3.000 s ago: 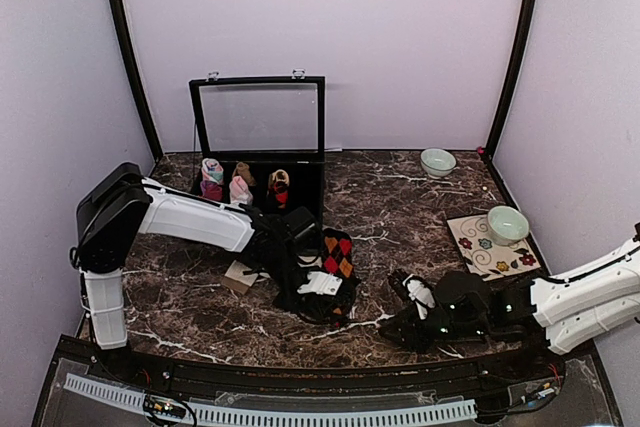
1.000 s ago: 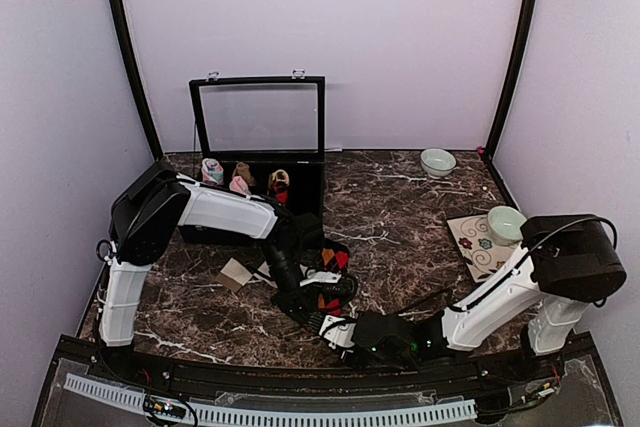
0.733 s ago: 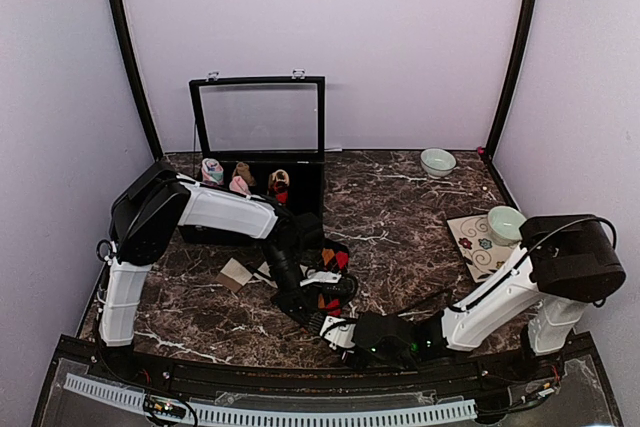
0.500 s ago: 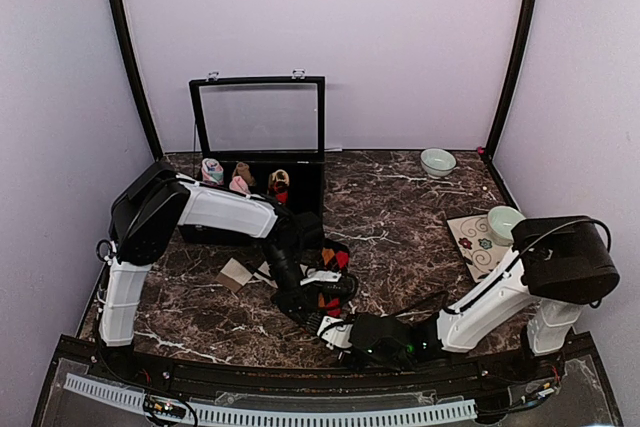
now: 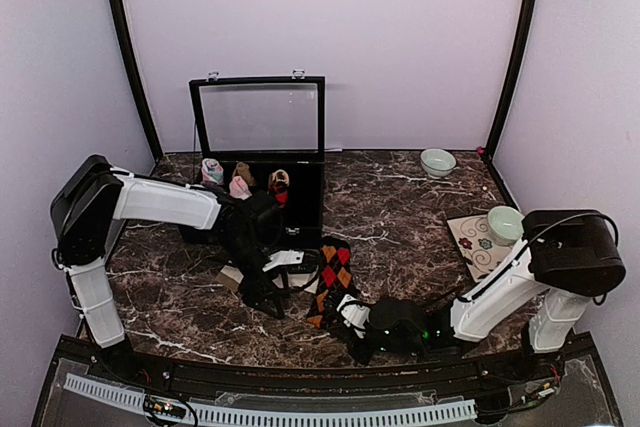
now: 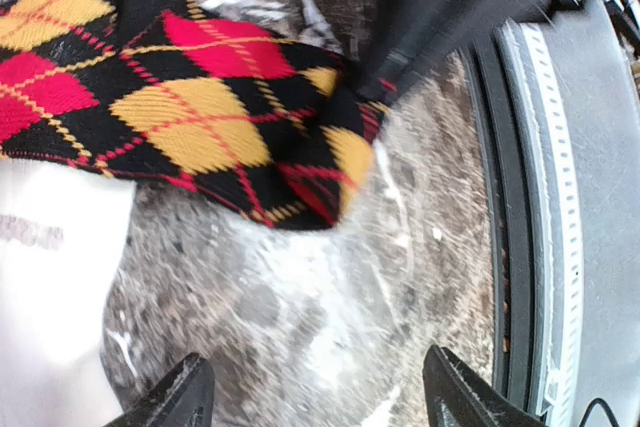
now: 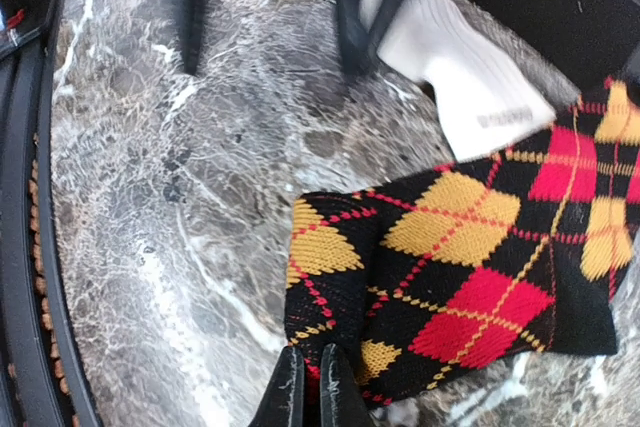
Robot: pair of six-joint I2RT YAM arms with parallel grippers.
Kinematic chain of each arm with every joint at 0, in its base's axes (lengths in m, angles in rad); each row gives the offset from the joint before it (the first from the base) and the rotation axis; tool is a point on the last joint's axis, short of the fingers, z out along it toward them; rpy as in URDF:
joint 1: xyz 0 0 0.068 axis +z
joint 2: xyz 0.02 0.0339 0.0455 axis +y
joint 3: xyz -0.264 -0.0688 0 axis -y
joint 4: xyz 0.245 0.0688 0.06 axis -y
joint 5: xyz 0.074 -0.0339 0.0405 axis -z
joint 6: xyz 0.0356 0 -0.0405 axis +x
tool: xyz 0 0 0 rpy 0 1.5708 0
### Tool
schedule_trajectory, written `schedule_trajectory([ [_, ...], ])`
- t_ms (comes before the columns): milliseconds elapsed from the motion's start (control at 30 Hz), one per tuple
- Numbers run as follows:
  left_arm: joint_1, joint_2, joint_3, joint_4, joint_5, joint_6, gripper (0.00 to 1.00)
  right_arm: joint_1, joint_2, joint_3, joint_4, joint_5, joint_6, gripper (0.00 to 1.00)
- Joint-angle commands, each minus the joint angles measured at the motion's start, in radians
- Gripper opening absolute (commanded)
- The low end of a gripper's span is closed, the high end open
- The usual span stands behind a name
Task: Roll the socks
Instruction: Roll the sock at the center of the board.
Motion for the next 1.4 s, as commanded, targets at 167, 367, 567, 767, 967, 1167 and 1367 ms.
schedule_trajectory([
  [167,-0.034,-0.143,-0.083,0.115,-0.021,0.046,0.7,-0.168,-0.02,-0.08,-0.177,-0.367,0.267,0.0],
  [367,-0.15,-0.165,-0.124,0.191,-0.132,0.113,0.68,-0.237,0.011,-0.06,-0.269,-0.509,0.365,0.0],
  [567,-0.214,-0.179,-0.157,0.336,-0.212,0.116,0.61,-0.299,0.078,-0.008,-0.341,-0.655,0.429,0.0],
  [767,-0.249,-0.179,-0.165,0.441,-0.276,0.113,0.55,-0.349,0.136,0.03,-0.363,-0.743,0.462,0.0],
  [967,-0.272,-0.161,-0.169,0.421,-0.281,0.174,0.5,-0.382,0.168,0.032,-0.352,-0.808,0.513,0.0],
  [1167,-0.285,-0.109,-0.177,0.441,-0.314,0.236,0.42,-0.394,0.187,0.032,-0.348,-0.839,0.556,0.0],
  [1367,-0.285,-0.071,-0.162,0.46,-0.332,0.246,0.37,-0.403,0.214,0.037,-0.341,-0.861,0.569,0.0],
])
